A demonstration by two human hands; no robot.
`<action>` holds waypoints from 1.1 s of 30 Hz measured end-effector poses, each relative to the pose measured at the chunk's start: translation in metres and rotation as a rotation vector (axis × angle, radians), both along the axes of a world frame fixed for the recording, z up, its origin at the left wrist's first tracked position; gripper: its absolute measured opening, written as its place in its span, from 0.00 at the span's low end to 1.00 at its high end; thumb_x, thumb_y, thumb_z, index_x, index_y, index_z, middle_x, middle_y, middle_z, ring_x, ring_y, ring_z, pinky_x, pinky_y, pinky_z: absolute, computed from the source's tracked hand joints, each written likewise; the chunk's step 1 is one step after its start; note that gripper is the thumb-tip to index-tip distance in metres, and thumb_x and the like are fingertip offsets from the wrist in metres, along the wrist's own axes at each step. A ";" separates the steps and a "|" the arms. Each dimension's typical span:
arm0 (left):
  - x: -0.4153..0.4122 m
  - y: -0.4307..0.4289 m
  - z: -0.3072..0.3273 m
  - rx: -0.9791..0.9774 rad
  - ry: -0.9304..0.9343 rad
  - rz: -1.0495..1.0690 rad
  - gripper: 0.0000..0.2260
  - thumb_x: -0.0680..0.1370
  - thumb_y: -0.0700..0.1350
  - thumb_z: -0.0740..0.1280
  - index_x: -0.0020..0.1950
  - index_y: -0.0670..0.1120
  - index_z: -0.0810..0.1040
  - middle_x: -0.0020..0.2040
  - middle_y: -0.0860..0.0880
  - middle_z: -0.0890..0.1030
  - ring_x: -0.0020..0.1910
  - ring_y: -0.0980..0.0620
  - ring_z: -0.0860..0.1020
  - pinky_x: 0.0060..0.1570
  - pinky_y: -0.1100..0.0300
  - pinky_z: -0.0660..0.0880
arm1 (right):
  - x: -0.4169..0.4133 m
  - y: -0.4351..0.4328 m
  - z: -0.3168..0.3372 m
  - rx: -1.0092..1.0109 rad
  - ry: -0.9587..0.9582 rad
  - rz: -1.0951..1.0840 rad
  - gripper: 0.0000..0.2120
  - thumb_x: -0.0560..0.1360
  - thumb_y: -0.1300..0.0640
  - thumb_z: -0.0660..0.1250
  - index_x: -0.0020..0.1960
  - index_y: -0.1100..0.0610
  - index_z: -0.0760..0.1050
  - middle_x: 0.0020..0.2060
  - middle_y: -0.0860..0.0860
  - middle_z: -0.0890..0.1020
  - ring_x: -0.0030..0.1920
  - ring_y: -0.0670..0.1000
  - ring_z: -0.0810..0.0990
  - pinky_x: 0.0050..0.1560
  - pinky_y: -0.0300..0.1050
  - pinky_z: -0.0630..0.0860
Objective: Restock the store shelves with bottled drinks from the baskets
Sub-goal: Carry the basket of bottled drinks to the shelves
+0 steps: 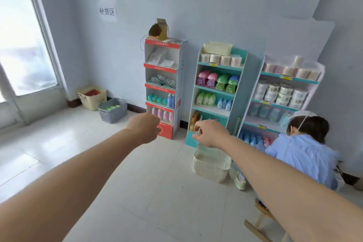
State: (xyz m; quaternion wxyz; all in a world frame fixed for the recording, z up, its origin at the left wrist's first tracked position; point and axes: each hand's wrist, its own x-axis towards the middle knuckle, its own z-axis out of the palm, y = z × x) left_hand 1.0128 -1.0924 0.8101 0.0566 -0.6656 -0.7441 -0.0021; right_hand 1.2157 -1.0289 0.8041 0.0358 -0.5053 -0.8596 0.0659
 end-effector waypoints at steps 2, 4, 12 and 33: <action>-0.036 0.008 0.001 0.012 -0.010 0.056 0.15 0.79 0.54 0.62 0.61 0.49 0.78 0.58 0.50 0.79 0.56 0.48 0.78 0.50 0.55 0.77 | -0.040 0.016 0.005 0.002 -0.016 0.044 0.14 0.77 0.47 0.63 0.60 0.53 0.75 0.56 0.50 0.80 0.58 0.55 0.77 0.54 0.49 0.70; -0.072 0.017 -0.001 0.002 -0.010 0.111 0.15 0.80 0.55 0.61 0.61 0.49 0.77 0.58 0.50 0.79 0.57 0.48 0.77 0.50 0.56 0.76 | -0.080 0.035 0.005 0.016 -0.049 0.099 0.17 0.78 0.47 0.62 0.63 0.53 0.73 0.60 0.50 0.78 0.60 0.54 0.76 0.57 0.51 0.72; -0.200 0.089 -0.022 -0.033 -0.013 0.306 0.15 0.80 0.56 0.60 0.61 0.50 0.77 0.59 0.50 0.78 0.57 0.47 0.77 0.50 0.55 0.75 | -0.219 0.150 -0.009 0.017 -0.057 0.273 0.18 0.76 0.44 0.63 0.62 0.51 0.73 0.60 0.52 0.78 0.56 0.53 0.78 0.53 0.51 0.78; -0.519 0.372 -0.075 -0.056 -0.086 0.558 0.15 0.80 0.54 0.60 0.59 0.48 0.77 0.58 0.48 0.78 0.56 0.46 0.77 0.50 0.55 0.75 | -0.558 0.499 -0.064 -0.121 -0.083 0.450 0.16 0.76 0.46 0.64 0.61 0.52 0.75 0.56 0.50 0.81 0.55 0.52 0.78 0.55 0.46 0.76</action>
